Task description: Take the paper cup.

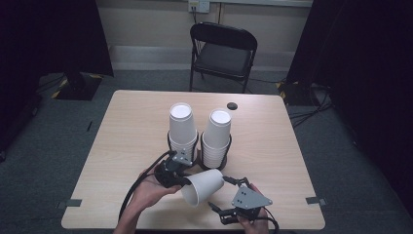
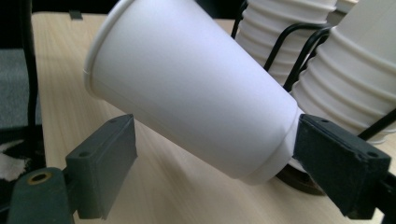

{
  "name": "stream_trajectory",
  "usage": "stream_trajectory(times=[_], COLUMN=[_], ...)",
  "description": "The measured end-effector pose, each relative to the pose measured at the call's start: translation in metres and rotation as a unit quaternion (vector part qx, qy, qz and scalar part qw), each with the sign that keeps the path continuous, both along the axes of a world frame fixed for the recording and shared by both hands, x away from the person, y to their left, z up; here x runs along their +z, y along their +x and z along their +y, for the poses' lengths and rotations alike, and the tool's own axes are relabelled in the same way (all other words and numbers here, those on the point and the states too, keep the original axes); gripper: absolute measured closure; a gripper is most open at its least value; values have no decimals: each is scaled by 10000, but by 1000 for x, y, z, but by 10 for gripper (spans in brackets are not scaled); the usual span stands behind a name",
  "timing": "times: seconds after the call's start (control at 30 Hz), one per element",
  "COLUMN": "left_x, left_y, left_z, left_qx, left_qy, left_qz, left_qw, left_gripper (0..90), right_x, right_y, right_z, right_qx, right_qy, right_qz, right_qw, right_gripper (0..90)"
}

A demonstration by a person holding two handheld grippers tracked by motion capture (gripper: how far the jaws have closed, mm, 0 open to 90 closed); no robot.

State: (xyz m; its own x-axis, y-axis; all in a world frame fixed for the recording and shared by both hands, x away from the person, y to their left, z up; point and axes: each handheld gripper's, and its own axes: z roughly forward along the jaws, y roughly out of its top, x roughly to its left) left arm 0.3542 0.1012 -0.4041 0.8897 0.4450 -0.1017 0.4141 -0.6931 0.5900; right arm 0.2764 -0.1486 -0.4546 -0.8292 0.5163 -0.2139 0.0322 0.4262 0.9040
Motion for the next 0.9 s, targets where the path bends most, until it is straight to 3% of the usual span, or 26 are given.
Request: stream_trajectory(times=[0.13, 0.2, 0.33, 0.37, 0.53, 0.6, 0.73, 0.83, 0.9], left_x=[-3, -5, -5, -4, -3, -3, -4, -5, -6], left_y=[0, 2, 4, 5, 6, 6, 8, 7, 8], left_z=[-2, -3, -3, -3, -1, -1, -4, -10, -10], left_qx=[-9, -23, -57, -124, 21, 80, -50, 43, 101], left_qy=[58, 119, 192, 49, -16, -72, -189, -203, -328], left_qz=[142, 310, 400, 445, 488, 521, 691, 711, 751], left_qw=[9999, 9994, 9990, 9989, 9988, 9986, 9974, 9973, 9966], left_gripper=[850, 850, 856, 861, 869, 869, 872, 870, 864], right_x=[-3, -4, -9, -10, -17, -18, -18, -17, -17], right_y=[0, 1, 1, 2, 3, 3, 2, 2, 3], right_z=[7, 10, 18, 20, 31, 32, 36, 43, 44], right_qx=[-24, 9, 60, 70, -76, -99, -82, -73, -73], right_qy=[-258, -352, -506, -543, -601, -605, -660, -706, -675], right_qz=[-128, -171, -139, -66, 14, -9, -72, -111, -107], right_qw=[9996, 9992, 9986, 9985, 9982, 9981, 9978, 9974, 9976], right_gripper=[128, 117, 87, 83, 79, 79, 80, 90, 90])
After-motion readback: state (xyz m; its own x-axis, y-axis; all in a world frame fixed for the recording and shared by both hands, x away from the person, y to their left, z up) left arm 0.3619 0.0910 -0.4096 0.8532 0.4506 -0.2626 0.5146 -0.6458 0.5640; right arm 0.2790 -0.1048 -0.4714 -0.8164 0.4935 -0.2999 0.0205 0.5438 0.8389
